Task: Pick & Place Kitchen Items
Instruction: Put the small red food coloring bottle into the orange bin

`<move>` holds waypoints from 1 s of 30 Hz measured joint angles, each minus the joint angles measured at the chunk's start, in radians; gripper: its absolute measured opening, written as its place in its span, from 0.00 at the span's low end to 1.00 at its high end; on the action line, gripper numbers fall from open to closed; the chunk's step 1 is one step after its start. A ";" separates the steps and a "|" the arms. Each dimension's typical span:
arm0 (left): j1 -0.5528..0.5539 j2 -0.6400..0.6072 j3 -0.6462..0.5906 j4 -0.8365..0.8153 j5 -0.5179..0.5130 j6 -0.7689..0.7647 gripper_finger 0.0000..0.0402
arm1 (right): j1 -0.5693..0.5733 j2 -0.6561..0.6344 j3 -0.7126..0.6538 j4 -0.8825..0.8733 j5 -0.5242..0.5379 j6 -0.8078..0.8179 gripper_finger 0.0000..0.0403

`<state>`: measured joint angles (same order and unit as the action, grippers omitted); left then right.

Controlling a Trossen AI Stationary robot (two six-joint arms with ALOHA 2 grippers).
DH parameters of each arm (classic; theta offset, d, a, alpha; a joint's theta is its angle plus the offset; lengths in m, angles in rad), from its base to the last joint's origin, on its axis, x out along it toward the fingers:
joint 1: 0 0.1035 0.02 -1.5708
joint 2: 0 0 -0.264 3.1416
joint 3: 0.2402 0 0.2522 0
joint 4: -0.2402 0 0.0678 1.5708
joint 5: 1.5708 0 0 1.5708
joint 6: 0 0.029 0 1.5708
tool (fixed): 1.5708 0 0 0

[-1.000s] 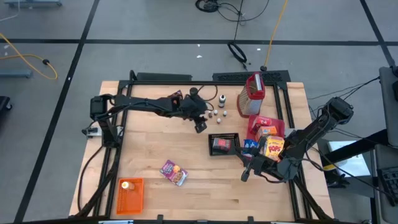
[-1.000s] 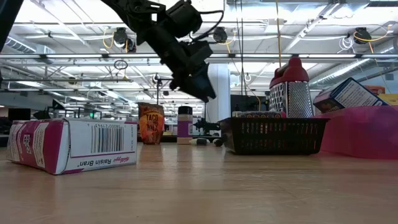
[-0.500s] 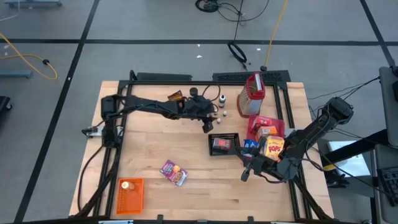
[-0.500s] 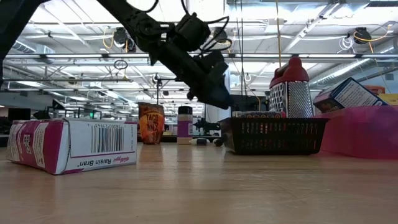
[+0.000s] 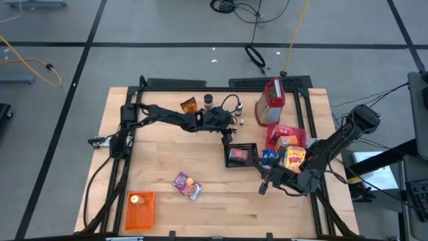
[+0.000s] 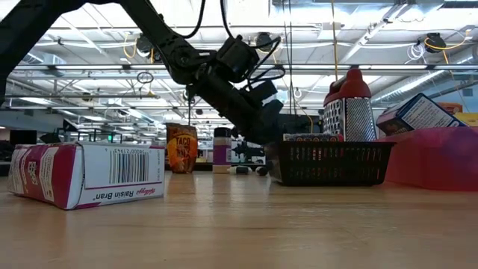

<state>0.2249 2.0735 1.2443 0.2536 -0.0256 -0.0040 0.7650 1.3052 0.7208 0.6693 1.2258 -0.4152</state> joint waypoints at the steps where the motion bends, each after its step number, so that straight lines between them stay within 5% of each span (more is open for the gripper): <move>1: 0.000 0.002 0.000 -0.002 -0.002 0.000 0.46 | 0.000 0.000 0.000 0.000 0.000 0.000 0.13; 30: -0.013 0.003 0.000 0.014 0.044 -0.017 0.46 | 0.000 0.000 0.000 0.001 -0.001 -0.001 0.13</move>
<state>0.2119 2.0766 1.2442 0.2675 0.0180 -0.0208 0.7650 1.3052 0.7208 0.6704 1.2251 -0.4160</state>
